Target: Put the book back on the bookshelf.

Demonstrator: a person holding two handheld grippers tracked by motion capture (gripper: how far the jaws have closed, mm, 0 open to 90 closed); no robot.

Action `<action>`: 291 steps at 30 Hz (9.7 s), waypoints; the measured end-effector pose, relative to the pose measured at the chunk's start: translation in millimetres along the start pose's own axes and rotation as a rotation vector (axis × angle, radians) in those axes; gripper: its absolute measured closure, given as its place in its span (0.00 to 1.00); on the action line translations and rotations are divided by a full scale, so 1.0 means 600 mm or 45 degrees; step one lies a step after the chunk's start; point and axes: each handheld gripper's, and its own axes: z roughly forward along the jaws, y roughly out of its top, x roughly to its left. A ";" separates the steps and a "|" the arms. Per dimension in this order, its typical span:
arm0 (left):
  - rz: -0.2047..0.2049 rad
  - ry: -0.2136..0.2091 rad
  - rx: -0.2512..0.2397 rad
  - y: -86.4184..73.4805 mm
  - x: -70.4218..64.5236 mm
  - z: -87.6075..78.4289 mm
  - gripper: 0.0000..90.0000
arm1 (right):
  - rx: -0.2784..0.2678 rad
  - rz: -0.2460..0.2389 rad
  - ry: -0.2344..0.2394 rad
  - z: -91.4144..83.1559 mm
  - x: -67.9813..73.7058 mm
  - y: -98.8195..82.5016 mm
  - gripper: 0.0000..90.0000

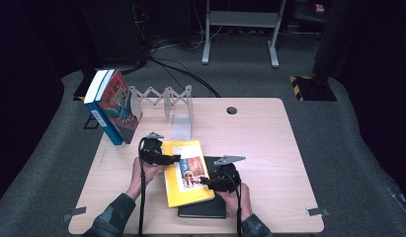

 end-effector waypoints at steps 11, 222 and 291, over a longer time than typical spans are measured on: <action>0.198 0.103 0.060 0.024 -0.009 -0.016 0.46 | -0.002 0.014 0.022 0.009 -0.002 0.006 0.62; 0.033 0.426 -0.497 0.046 0.090 -0.168 0.73 | -0.048 0.103 -0.580 -0.080 -0.243 -0.089 0.13; -0.171 0.570 -0.595 0.217 0.125 -0.055 0.83 | -0.048 0.089 -0.570 -0.081 -0.244 -0.090 0.14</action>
